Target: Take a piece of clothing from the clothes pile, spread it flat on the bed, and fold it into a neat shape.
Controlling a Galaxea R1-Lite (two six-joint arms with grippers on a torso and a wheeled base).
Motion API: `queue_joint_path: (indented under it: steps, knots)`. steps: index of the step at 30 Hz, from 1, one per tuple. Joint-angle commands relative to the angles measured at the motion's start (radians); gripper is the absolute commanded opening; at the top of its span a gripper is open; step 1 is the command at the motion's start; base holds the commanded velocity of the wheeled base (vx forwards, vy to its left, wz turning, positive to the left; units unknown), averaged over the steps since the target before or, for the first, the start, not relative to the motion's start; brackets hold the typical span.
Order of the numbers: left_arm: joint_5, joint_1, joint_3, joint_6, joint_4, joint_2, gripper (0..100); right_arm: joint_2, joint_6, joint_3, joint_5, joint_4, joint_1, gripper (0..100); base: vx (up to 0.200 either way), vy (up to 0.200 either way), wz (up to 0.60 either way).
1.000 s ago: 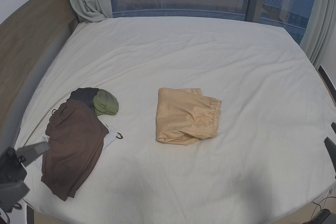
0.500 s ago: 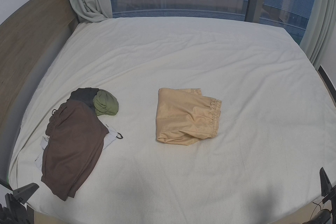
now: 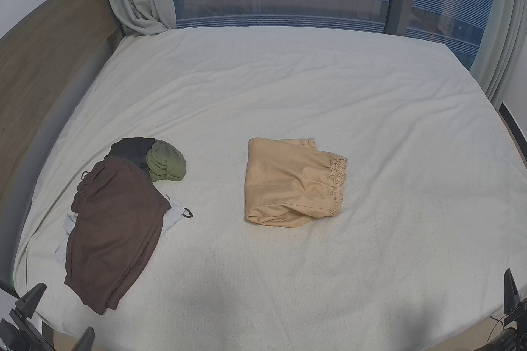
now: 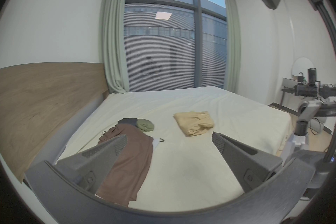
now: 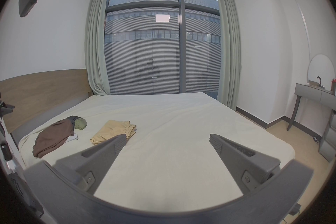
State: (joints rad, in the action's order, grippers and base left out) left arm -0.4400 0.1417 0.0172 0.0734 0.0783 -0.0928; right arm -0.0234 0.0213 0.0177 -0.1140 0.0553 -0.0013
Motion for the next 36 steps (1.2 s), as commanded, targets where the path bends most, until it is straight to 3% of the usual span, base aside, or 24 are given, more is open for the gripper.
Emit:
queue_joint_path:
  steps: [1,3,6,11,12,16,20,24,36]
  knots:
    - [-0.194,0.001,-0.017,0.046,-0.003,0.004,100,0.016,0.035,-0.018,0.033,-0.022,-0.005,100,0.0,0.0,0.0]
    - [-0.125,-0.149,-0.013,0.009,-0.014,-0.015,100,0.014,0.034,-0.018,0.033,-0.023,-0.006,100,0.0,0.0,0.0]
    - [0.066,-0.261,-0.014,-0.041,-0.009,-0.058,100,0.014,0.035,-0.018,0.033,-0.023,-0.006,100,0.0,0.0,0.0]
    - [0.078,-0.126,-0.016,-0.003,-0.008,0.076,100,0.014,0.035,-0.018,0.033,-0.023,-0.006,100,0.0,0.0,0.0]
    - [0.081,-0.123,-0.016,-0.001,-0.008,0.076,100,0.014,0.035,-0.018,0.033,-0.023,-0.006,100,0.0,0.0,0.0]
    - [0.213,-0.123,-0.016,-0.023,-0.008,0.068,100,0.014,0.034,-0.018,0.031,-0.025,-0.008,100,0.0,0.0,0.0]
    - [0.239,-0.126,-0.016,-0.069,-0.006,0.067,100,0.014,0.032,-0.018,0.034,-0.025,-0.006,100,0.0,0.0,0.0]
    - [0.342,-0.125,-0.005,-0.081,-0.054,0.054,100,0.014,0.02,-0.018,0.04,-0.029,-0.006,100,0.0,0.0,0.0]
    - [0.317,-0.143,-0.016,-0.078,-0.018,0.091,100,0.016,-0.018,-0.018,0.1,-0.048,-0.005,100,0.0,0.0,0.0]
